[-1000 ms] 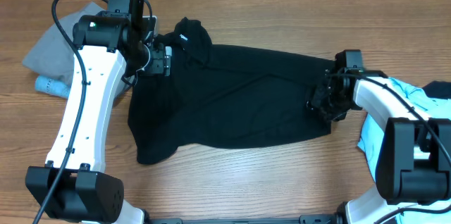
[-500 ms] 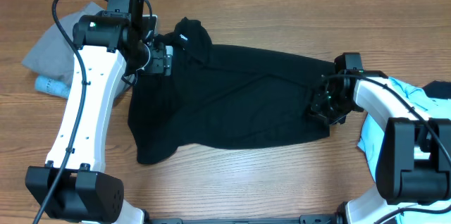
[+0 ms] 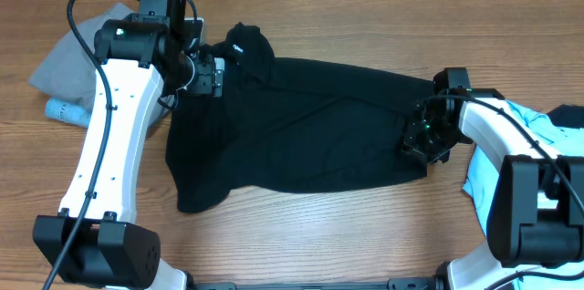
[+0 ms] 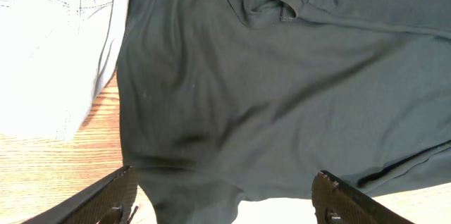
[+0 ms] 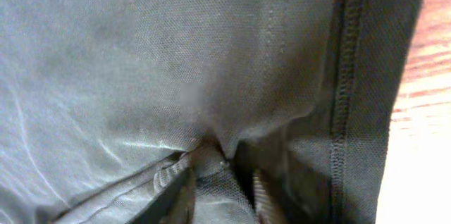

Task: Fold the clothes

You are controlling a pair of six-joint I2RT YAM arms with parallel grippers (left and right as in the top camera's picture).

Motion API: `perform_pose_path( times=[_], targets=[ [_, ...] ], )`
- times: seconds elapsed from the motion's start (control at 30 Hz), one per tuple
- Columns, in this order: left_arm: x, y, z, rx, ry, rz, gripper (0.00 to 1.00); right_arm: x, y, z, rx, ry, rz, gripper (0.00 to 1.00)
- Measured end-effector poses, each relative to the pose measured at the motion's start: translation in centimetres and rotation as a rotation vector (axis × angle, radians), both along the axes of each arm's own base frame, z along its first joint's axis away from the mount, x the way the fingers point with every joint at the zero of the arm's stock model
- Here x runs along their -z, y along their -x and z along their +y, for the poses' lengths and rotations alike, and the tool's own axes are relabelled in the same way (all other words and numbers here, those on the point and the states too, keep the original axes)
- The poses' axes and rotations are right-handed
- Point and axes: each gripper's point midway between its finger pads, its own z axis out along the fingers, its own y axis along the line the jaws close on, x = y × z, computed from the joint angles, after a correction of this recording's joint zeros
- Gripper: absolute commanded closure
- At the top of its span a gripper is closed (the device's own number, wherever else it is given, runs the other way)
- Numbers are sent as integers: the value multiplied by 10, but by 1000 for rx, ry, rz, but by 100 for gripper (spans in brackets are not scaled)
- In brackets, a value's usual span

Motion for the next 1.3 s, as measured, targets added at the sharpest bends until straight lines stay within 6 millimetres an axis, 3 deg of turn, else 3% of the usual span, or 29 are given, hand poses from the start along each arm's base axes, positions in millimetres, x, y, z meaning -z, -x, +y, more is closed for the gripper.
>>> perform_pose_path(
  times=[0.03,0.07,0.3,0.43,0.57,0.63,0.7,0.83,0.9,1.0,1.13,1.3],
  targets=[
    [0,0,0,0,0,0,17,0,0,1,-4,-2,-1,93],
    [0,0,0,0,0,0,17,0,0,1,-6,-3,-3,96],
    [1,3,0,0,-1,12,18,-17,12,-16,63,33,86,96],
    [6,22,2,0,-10,93,18,-47,31,-37,171,97,191,94],
    [9,38,4,0,-17,158,18,-60,57,-40,205,117,293,91],
    [9,43,4,0,-18,179,18,-62,66,-40,208,123,333,88],
    [10,47,5,0,-20,197,17,-63,74,-39,210,129,368,71],
    [11,56,6,0,-24,231,17,-62,97,-38,204,137,459,54],
    [11,61,6,0,-25,252,18,-60,103,-38,204,140,477,51],
    [11,65,4,2,-14,272,20,-53,101,-39,206,146,461,51],
    [13,69,2,4,-1,288,26,-37,84,-42,239,153,380,59],
    [41,90,2,0,1,397,29,-9,64,-37,265,110,261,60]
  ],
)
